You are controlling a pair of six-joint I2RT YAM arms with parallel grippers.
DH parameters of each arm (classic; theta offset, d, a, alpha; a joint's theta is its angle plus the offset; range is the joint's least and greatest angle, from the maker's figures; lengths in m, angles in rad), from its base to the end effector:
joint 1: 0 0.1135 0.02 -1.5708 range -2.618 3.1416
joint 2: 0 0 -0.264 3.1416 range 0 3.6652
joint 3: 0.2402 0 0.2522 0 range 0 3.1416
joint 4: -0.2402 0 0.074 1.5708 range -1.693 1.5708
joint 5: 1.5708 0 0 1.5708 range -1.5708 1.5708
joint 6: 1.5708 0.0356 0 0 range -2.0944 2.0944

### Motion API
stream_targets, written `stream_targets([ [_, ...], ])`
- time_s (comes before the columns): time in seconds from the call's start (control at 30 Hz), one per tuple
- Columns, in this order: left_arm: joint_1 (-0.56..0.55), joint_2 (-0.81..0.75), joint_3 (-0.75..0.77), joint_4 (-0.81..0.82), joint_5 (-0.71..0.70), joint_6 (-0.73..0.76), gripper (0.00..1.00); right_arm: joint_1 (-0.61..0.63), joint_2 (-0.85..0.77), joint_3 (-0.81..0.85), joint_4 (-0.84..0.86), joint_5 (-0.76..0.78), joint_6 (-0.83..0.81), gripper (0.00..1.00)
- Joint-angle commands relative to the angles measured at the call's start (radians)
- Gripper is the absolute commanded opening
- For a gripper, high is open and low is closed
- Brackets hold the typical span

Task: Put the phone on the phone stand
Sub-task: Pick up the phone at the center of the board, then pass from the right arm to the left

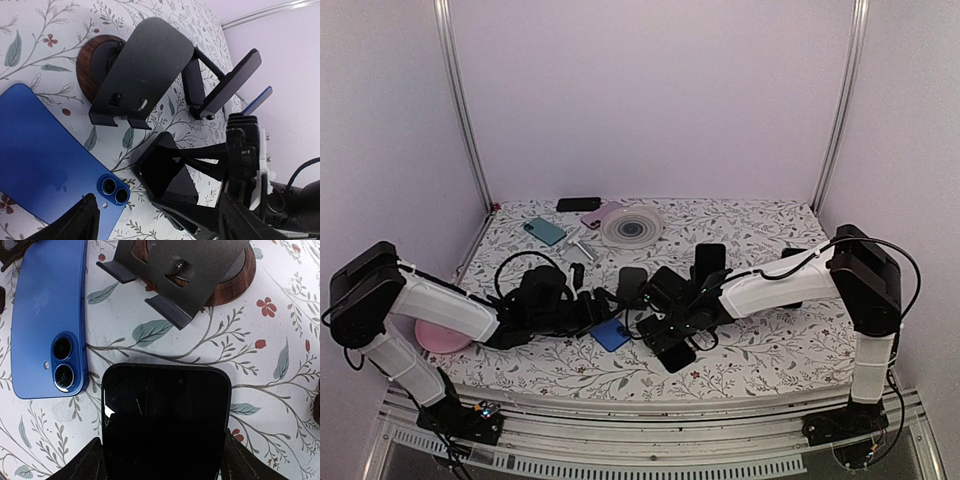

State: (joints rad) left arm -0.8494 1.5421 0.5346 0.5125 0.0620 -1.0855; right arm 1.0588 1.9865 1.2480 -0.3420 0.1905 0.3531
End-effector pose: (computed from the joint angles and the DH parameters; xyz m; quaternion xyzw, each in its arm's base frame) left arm 0.1901 -0.2195 0.1503 -0.0853 0.8543 -0.4368 0.2686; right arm 0.2016 0.3449 0.1384 -0.3121 0.9142 0.0865 0.2437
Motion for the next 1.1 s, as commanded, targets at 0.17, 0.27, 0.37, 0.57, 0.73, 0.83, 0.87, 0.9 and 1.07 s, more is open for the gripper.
stream_targets([
  [0.17,0.006,0.056,0.032,0.043,0.037,0.003,0.79,-0.008,-0.093,-0.031,0.041,0.032,0.03,0.68],
  [0.27,0.007,0.074,0.043,0.047,0.043,0.005,0.76,-0.008,-0.106,-0.054,0.053,0.033,0.036,0.68],
  [0.37,0.006,0.101,0.059,0.061,0.062,0.008,0.72,-0.008,-0.116,-0.067,0.065,0.033,0.039,0.68],
  [0.57,0.0,0.167,0.118,0.074,0.105,0.02,0.62,-0.008,-0.126,-0.076,0.07,0.033,0.043,0.68],
  [0.73,-0.009,0.218,0.157,0.073,0.126,0.025,0.57,-0.008,-0.142,-0.083,0.076,0.035,0.046,0.68],
  [0.83,-0.01,0.241,0.168,0.084,0.139,0.022,0.55,-0.008,-0.151,-0.092,0.082,0.036,0.046,0.68],
  [0.87,-0.01,0.248,0.174,0.085,0.142,0.021,0.55,-0.008,-0.153,-0.093,0.083,0.036,0.047,0.68],
  [0.9,-0.012,0.254,0.177,0.087,0.146,0.021,0.54,-0.008,-0.155,-0.093,0.083,0.035,0.047,0.68],
  [1.07,-0.014,0.277,0.19,0.108,0.172,0.019,0.51,-0.008,-0.16,-0.096,0.087,0.034,0.047,0.68],
])
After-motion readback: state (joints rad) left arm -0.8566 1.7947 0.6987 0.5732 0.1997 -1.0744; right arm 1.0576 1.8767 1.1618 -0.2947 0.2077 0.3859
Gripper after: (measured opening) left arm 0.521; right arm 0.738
